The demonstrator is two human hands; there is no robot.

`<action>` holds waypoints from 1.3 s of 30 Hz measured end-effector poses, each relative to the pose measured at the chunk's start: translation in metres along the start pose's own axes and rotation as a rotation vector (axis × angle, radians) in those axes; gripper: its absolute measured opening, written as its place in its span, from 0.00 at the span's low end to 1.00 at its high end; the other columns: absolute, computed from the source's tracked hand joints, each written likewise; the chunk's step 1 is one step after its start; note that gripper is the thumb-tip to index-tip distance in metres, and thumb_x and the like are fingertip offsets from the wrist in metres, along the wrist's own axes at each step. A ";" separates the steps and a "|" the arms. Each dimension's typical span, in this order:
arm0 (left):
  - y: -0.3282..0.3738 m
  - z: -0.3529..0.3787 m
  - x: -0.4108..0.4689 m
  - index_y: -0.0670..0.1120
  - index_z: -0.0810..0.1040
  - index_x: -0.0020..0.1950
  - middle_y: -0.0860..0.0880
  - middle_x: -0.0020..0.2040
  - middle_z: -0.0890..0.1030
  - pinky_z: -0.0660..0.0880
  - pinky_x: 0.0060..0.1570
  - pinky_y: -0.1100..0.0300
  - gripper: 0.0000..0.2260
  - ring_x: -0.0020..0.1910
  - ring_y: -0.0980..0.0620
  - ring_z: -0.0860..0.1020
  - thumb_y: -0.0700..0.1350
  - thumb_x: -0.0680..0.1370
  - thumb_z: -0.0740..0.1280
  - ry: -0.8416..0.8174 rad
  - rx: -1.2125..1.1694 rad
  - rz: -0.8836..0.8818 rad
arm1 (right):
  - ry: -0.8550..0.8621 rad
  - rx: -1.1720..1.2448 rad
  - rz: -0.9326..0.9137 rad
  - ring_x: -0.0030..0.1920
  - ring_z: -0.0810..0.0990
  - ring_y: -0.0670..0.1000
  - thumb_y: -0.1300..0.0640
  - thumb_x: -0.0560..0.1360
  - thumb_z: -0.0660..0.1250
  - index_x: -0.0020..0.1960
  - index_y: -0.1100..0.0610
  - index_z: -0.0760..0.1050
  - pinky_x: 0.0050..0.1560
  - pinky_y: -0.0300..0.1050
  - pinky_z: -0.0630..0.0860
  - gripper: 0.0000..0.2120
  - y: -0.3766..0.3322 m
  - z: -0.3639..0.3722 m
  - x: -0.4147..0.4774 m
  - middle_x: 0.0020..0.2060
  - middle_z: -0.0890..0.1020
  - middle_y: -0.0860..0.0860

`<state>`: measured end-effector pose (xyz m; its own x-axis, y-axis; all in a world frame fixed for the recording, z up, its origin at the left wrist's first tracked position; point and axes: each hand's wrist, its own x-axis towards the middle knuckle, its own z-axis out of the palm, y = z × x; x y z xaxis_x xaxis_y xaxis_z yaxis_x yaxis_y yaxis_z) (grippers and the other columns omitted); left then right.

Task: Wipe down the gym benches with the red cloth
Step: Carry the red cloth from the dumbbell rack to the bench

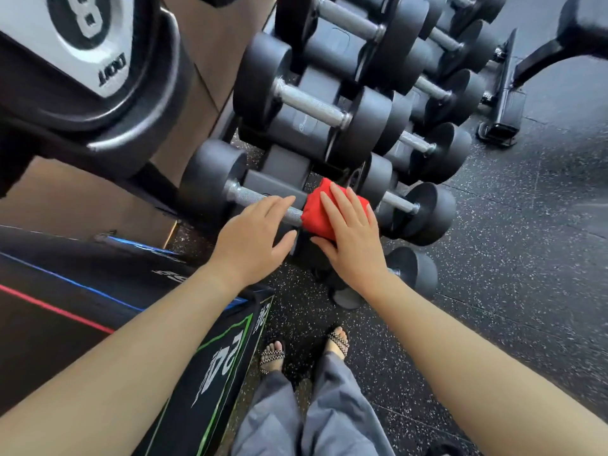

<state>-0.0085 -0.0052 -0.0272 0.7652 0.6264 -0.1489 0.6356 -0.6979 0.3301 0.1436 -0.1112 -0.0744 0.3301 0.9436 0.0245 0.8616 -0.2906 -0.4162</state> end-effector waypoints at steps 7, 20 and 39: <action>0.012 -0.019 0.000 0.48 0.66 0.72 0.51 0.68 0.71 0.71 0.58 0.52 0.23 0.66 0.49 0.70 0.52 0.78 0.62 -0.006 -0.032 0.077 | 0.038 0.202 0.045 0.69 0.67 0.60 0.59 0.75 0.64 0.67 0.61 0.70 0.67 0.62 0.65 0.21 -0.004 -0.010 -0.010 0.68 0.71 0.57; 0.108 -0.036 -0.066 0.52 0.60 0.75 0.54 0.70 0.68 0.72 0.55 0.53 0.25 0.65 0.49 0.71 0.53 0.79 0.59 -0.193 0.005 0.513 | 0.128 0.414 0.480 0.56 0.73 0.45 0.64 0.76 0.63 0.62 0.52 0.75 0.54 0.30 0.64 0.16 -0.051 -0.099 -0.195 0.57 0.79 0.49; 0.426 0.072 -0.300 0.55 0.54 0.76 0.54 0.71 0.66 0.73 0.56 0.53 0.27 0.65 0.50 0.70 0.50 0.78 0.60 -0.438 0.176 1.116 | 0.543 0.409 1.111 0.63 0.73 0.51 0.58 0.78 0.62 0.68 0.52 0.69 0.65 0.45 0.68 0.19 -0.015 -0.165 -0.606 0.63 0.75 0.48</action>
<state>0.0405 -0.5153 0.0910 0.8495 -0.4971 -0.1769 -0.4172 -0.8380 0.3518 -0.0060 -0.7047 0.0669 0.9820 0.0194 -0.1877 -0.1187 -0.7098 -0.6943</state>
